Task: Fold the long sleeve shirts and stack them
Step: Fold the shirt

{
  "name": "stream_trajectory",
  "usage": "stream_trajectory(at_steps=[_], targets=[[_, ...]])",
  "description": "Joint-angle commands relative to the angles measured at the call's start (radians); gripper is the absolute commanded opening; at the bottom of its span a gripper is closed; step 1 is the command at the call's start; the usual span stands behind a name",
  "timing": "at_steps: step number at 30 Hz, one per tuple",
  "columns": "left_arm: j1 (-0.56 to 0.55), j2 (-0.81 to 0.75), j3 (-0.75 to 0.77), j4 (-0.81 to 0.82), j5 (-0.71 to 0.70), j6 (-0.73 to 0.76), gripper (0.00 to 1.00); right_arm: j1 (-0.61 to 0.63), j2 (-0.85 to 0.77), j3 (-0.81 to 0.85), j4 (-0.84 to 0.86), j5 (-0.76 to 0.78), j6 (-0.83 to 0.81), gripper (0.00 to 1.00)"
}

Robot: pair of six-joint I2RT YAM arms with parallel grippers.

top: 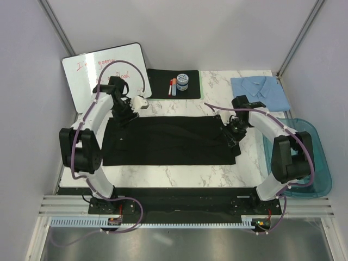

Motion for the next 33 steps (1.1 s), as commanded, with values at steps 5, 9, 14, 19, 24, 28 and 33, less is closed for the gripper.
stream_trajectory(at_steps=[5, 9, 14, 19, 24, 28, 33], targets=[[0.002, -0.237, -0.31, -0.035, 0.127, 0.227, 0.61, 0.007, 0.032, 0.128, 0.007, -0.149, 0.053, 0.32], [0.001, -0.319, -0.464, 0.134, 0.098, 0.261, 0.61, 0.019, 0.069, 0.14, 0.024, -0.176, 0.078, 0.33], [-0.01, -0.457, -0.64, 0.329, 0.107, 0.378, 0.73, 0.027, 0.11, 0.122, 0.04, -0.173, 0.096, 0.33], [-0.033, -0.512, -0.8, 0.551, 0.047, 0.454, 0.74, 0.027, 0.143, 0.105, 0.057, -0.158, 0.122, 0.32], [-0.044, -0.498, -0.846, 0.624, -0.003, 0.485, 0.66, 0.027, 0.167, 0.105, 0.066, -0.135, 0.133, 0.32], [-0.044, -0.504, -0.819, 0.618, -0.008, 0.475, 0.46, 0.027, 0.172, 0.104, 0.07, -0.106, 0.136, 0.32], [-0.045, -0.538, -0.742, 0.514, 0.007, 0.475, 0.2, 0.028, 0.178, 0.096, 0.075, -0.077, 0.136, 0.34]])
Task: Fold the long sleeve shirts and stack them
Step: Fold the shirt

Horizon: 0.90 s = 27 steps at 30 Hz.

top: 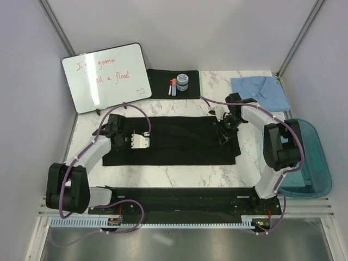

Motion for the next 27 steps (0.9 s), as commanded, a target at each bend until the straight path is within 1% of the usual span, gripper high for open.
stream_trajectory(at_steps=[1, 2, 4, 5, 7, 11, 16, 17, 19, 21, 25, 27], targets=[[-0.002, -0.042, 0.099, -0.064, 0.014, 0.035, 0.15, 0.002, 0.01, -0.011, 0.018, 0.03, 0.013, 0.34], [-0.002, -0.048, 0.123, -0.087, 0.02, 0.031, 0.08, 0.002, 0.01, -0.011, 0.02, 0.033, 0.015, 0.34], [-0.002, -0.058, 0.145, -0.158, 0.037, 0.028, 0.02, 0.001, 0.007, -0.013, 0.018, 0.041, 0.016, 0.35], [-0.002, -0.073, 0.16, -0.185, 0.043, 0.032, 0.02, 0.001, 0.001, -0.014, 0.017, 0.042, 0.015, 0.35], [-0.002, -0.094, 0.145, -0.227, 0.049, 0.057, 0.02, -0.001, -0.015, -0.014, 0.011, 0.044, 0.009, 0.35], [0.003, -0.14, 0.085, -0.239, 0.028, 0.101, 0.02, -0.002, -0.058, -0.013, -0.032, 0.033, -0.022, 0.36], [0.009, -0.122, 0.084, -0.233, 0.034, 0.066, 0.02, -0.001, -0.104, -0.025, -0.063, 0.045, -0.054, 0.36], [0.012, -0.116, 0.082, -0.229, 0.029, 0.071, 0.02, -0.001, -0.109, -0.027, -0.081, 0.041, -0.062, 0.37], [0.024, -0.101, 0.064, -0.192, 0.02, 0.077, 0.02, -0.002, -0.123, -0.027, -0.101, 0.029, -0.091, 0.44], [0.038, -0.085, 0.056, -0.176, 0.009, 0.092, 0.02, -0.001, -0.134, -0.025, -0.141, 0.012, -0.129, 0.46], [0.041, -0.082, 0.047, -0.164, 0.011, 0.097, 0.02, -0.001, -0.173, -0.017, -0.172, -0.011, -0.149, 0.45], [0.044, -0.076, 0.088, -0.164, 0.044, 0.023, 0.02, -0.001, -0.171, -0.002, -0.17, -0.03, -0.142, 0.43]])
